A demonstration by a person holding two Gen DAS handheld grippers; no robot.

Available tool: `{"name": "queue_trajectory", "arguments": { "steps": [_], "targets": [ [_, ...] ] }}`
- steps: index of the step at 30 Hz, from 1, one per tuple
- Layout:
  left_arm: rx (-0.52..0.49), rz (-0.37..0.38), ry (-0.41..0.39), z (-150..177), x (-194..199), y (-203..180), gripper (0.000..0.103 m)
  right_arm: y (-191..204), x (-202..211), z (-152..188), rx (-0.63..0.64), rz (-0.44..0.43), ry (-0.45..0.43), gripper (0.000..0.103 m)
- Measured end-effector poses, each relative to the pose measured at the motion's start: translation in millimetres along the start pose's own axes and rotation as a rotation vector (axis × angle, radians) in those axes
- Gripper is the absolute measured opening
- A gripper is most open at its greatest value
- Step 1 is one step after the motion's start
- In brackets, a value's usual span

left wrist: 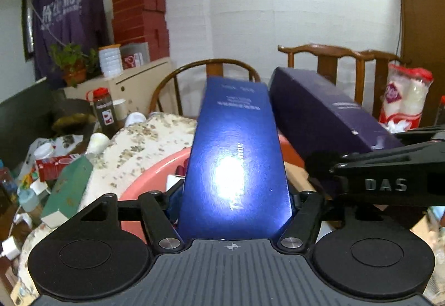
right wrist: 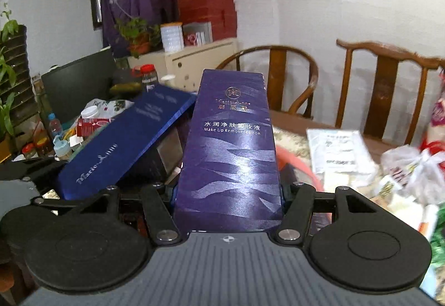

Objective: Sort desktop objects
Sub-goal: 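Open both tools to drop the blue and purple boxes into the basin, then move both tools back to the pile, right tool reaching a white box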

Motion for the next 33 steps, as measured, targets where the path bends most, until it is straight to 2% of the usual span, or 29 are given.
{"name": "queue_trajectory", "arguments": {
  "steps": [2,7,9,10,12,14,15,20,24,29,33],
  "targets": [
    [0.000,0.008,0.018,2.4,-8.4,-2.9,0.077,-5.1,-18.1,-1.7,-0.021,-0.005,0.024,0.064],
    [-0.068,-0.062,0.024,5.2,-33.0,-10.3,0.080,-17.2,-47.4,4.1,-0.066,0.006,0.085,0.066],
    [-0.076,-0.069,0.021,1.0,-36.7,-9.0,0.082,-22.5,-49.6,5.4,-0.083,0.002,0.091,0.066],
    [-0.063,-0.061,0.018,-1.7,-36.7,-7.0,0.083,-24.7,-49.1,4.0,-0.087,0.008,0.084,0.070],
    [-0.015,-0.027,0.005,-7.4,-34.2,-1.0,0.088,-28.5,-44.6,-1.2,-0.100,0.014,0.053,0.078],
    [0.023,0.008,-0.016,-11.9,-31.6,4.0,0.096,-32.8,-35.0,-7.3,-0.124,-0.003,0.015,0.090],
    [0.034,0.014,-0.029,-14.0,-28.0,4.4,0.097,-34.4,-32.5,-11.4,-0.130,0.002,0.000,0.092],
    [-0.015,-0.040,-0.082,-26.5,-11.2,-5.7,0.100,-42.6,-11.7,-18.8,-0.148,0.007,-0.055,0.093],
    [-0.031,-0.036,-0.117,-29.2,-2.0,-16.0,0.103,-52.7,7.2,-20.9,-0.157,0.012,-0.093,0.093],
    [0.043,-0.001,-0.104,-20.6,-4.1,-18.1,0.103,-61.0,35.4,-12.0,-0.123,0.052,-0.142,0.092],
    [0.068,0.008,-0.157,-28.5,18.4,-25.9,0.103,-73.8,56.9,-7.5,-0.116,0.088,-0.175,0.092]
  ]
}}
Point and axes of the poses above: each gripper's, at about its wrist camera, not at the fingertips, and x roughly against the way its jaws point, y to its left, z to its underside, the point moved 5 cm from there along -x, roughly the way its jaws point, and after that the axes turned 9 degrees about -x, right-handed, at the moved point
